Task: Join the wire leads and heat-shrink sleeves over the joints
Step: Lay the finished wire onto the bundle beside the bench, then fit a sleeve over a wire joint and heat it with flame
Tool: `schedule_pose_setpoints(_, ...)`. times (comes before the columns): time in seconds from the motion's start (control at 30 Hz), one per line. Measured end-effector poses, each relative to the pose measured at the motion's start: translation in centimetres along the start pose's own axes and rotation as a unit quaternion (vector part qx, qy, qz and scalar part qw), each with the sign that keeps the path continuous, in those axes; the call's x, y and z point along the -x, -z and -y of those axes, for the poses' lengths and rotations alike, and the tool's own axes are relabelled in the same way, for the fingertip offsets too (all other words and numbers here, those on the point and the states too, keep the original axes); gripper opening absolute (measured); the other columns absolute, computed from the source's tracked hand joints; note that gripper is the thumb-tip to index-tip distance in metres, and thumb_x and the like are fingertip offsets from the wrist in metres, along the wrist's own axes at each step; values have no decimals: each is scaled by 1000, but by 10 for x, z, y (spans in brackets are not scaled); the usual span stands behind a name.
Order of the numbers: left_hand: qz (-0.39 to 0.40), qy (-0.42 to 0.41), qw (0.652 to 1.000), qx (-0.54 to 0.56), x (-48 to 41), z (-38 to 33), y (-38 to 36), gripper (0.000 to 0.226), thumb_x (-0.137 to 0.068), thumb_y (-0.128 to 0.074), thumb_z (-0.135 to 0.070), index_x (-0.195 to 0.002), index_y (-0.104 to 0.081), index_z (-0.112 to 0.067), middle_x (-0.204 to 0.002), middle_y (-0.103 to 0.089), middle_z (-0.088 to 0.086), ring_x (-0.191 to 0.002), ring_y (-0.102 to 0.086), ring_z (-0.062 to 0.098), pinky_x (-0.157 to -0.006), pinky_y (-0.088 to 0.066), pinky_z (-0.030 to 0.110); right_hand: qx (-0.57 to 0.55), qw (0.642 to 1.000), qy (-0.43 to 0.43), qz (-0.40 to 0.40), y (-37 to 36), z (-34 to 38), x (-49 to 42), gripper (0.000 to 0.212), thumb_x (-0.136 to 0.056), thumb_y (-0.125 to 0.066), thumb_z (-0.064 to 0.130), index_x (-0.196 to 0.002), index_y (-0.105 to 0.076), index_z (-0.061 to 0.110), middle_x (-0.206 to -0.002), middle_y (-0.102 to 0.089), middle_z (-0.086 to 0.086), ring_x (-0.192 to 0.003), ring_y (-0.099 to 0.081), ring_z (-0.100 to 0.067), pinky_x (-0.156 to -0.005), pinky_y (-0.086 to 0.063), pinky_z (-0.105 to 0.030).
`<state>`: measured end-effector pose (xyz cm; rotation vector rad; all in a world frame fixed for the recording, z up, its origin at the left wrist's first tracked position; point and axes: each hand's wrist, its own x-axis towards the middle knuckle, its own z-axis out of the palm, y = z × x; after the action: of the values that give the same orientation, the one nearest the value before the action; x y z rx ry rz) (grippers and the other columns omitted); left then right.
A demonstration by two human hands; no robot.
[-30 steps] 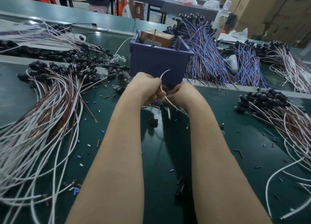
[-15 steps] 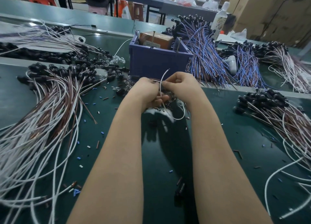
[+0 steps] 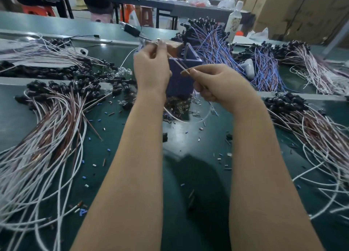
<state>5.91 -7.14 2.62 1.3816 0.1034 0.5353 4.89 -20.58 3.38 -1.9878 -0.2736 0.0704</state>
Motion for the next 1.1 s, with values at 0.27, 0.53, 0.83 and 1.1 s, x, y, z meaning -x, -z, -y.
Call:
schedule_pose_setpoints(0.27,89,22,987,135,47,-39,-114,28,-100,-46,-14,-73,-54,-11,-53,-51,-4,-39,-47,2,-44,-41,17,245,940,-44,-233,126,22,104,16,-93,-57,33,-83,-65,25,-63,-62,7,-55,-52,-6,-61,-45,-25)
schedule_pose_setpoints(0.53,290,270,912,106,127,12,-241,17,-96,-45,2,-80,-50,0,-71,-60,12,-60,-63,17,-55,-55,24,280,870,-264,-307,192,-58,163,20,-90,-63,27,-86,-69,9,-88,-71,-11,-77,-63,-24,-67,-48,-32)
schedule_pose_setpoints(0.83,372,336,865,-20,170,77,-269,19,-93,-42,-1,-76,-49,-7,-84,-55,11,-85,-55,24,-89,-50,39,271,815,-378,-346,192,-154,150,19,-85,-63,19,-102,-66,12,-103,-68,-13,-95,-63,-32,-82,-49,-33)
schedule_pose_setpoints(1.1,312,224,922,43,123,39,-231,17,-96,-44,-7,-107,-56,-3,-79,-62,2,-64,-57,10,-54,-46,21,234,872,-176,-392,155,-92,104,20,-86,-63,26,-101,-67,14,-106,-68,-9,-101,-61,-27,-82,-45,-32)
